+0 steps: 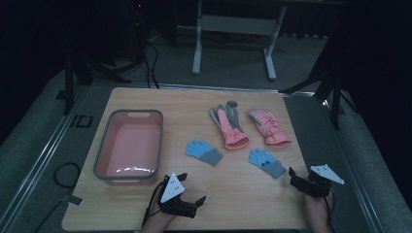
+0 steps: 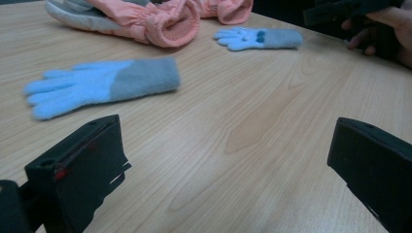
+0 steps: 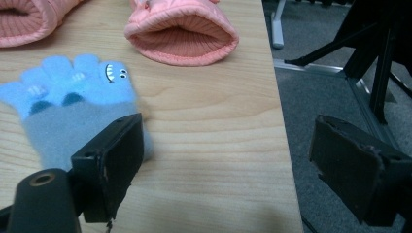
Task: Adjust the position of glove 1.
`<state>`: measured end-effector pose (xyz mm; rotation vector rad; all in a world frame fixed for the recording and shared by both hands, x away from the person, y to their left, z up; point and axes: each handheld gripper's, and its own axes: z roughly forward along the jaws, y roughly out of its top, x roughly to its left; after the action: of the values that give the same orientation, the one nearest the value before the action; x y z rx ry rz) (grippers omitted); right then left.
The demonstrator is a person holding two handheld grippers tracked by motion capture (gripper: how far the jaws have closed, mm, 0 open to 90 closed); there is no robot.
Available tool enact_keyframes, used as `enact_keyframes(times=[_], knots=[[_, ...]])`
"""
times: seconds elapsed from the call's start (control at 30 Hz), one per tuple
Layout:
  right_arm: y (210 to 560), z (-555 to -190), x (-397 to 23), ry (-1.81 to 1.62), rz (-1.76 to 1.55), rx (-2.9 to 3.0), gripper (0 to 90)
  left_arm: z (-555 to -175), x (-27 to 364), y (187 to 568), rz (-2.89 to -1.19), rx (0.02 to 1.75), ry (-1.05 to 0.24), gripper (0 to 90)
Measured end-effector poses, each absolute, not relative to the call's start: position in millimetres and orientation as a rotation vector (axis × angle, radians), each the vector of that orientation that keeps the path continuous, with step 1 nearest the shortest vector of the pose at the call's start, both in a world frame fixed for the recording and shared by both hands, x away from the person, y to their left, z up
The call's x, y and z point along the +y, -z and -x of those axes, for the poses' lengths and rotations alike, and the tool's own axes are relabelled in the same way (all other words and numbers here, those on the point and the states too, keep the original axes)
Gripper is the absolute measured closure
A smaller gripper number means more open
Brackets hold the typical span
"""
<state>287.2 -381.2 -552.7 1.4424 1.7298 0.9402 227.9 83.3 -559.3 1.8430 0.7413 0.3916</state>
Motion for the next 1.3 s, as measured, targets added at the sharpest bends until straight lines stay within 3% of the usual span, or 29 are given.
enact_keyframes(times=[0.57,0.87,1.3], knots=[[539,-293,-384,-0.92,-1.509,1.845,11.9,-226,81,559,-1.869,0.723,-0.42,0.2],[488,-304,-379,-0.984,-1.428,1.892,13.3,-226,81,559,-1.867,0.725,-0.423,0.2],[446,-324,-351,-1.131,-1.35,1.989,12.0,-226,81,559,-1.869,0.721,-0.414,0.2]])
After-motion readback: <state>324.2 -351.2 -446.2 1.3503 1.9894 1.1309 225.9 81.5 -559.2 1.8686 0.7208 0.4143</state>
